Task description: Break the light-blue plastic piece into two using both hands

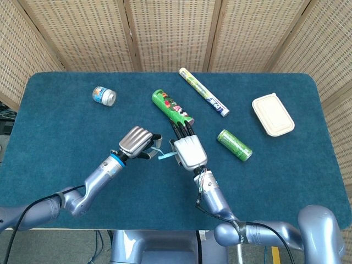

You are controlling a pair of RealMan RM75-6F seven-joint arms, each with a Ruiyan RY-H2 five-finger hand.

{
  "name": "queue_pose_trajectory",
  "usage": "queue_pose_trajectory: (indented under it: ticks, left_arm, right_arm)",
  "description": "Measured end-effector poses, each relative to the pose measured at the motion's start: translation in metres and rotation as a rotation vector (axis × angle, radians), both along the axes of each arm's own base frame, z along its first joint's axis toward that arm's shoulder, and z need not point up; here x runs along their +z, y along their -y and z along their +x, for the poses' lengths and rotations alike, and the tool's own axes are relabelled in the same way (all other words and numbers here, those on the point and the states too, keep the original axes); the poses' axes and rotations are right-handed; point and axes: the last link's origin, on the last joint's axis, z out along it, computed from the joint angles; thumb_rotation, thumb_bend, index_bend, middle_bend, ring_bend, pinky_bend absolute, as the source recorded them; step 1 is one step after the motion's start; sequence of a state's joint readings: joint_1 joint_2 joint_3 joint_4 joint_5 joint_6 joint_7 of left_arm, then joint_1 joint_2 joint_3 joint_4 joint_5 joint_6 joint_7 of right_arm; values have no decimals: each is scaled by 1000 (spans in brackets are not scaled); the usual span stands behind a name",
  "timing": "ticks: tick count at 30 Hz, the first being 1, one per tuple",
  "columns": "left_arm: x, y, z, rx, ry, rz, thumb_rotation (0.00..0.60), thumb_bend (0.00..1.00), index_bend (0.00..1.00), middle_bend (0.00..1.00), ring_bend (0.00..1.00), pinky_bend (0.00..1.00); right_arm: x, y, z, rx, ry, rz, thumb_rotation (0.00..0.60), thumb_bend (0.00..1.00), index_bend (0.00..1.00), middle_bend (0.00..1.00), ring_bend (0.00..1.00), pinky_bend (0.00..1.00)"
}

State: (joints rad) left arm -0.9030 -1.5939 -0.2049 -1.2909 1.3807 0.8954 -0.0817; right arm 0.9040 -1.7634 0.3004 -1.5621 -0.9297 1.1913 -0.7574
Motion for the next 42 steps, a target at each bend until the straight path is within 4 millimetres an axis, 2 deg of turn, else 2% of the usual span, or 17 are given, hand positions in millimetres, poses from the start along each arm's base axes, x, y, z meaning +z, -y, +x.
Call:
queue_pose_trajectory:
  ticks: [7,12,18,21,31,34,35,37,38,39,40,41,42]
  left_arm:
    - [0,-1,1,9,14,2,600,523,705,969,838,708]
    - [-1,-2,1,13,12,7,600,553,810,968,838,708]
    - [0,-4,-8,34,2,17,600,562,835,969,838,708]
    - [2,-6,-17,48,-6,22,600,562,842,969,838,708]
    - [25,-16,-74,130,-53,66,600,558,847,969,839,708]
    - [32,-15,-84,142,-58,90,600,483,829,956,823,709]
    - [33,-15,-87,144,-64,92,600,404,768,910,771,707]
    - [38,-17,-102,157,-95,106,600,251,554,709,570,656]
    - [42,-18,-109,162,-111,116,600,186,415,538,417,583]
    - [46,-18,-117,167,-130,127,600,147,309,376,282,495]
    - [52,-18,-128,174,-161,141,600,130,260,283,210,438]
    - [57,-18,-136,180,-185,148,600,113,211,166,126,358]
    - [62,-18,-143,187,-209,156,600,96,176,81,63,289]
  right_arm:
    - [0,0,-1,2,-7,-2,600,569,628,0,0,0]
    - [0,0,-3,2,-9,-3,600,569,628,0,0,0]
    - [2,4,-11,-9,-31,-20,600,569,628,0,0,0]
    - [3,7,-17,-22,-41,-26,600,569,628,0,0,0]
    - [1,16,-38,-56,-86,-36,600,569,628,0,0,0]
    - [-1,18,-42,-64,-94,-33,600,569,628,0,0,0]
    - [-2,18,-44,-67,-98,-31,600,569,628,0,0,0]
    - [-4,19,-48,-75,-106,-28,600,543,603,0,0,0]
    - [-6,19,-50,-81,-110,-26,600,462,539,0,0,0]
    - [-7,19,-51,-85,-111,-24,600,308,433,0,0,0]
    - [-8,20,-53,-95,-111,-21,600,199,342,0,0,0]
    - [-9,19,-54,-103,-109,-17,600,69,212,0,0,0]
    - [-10,19,-55,-111,-106,-12,600,4,102,0,0,0]
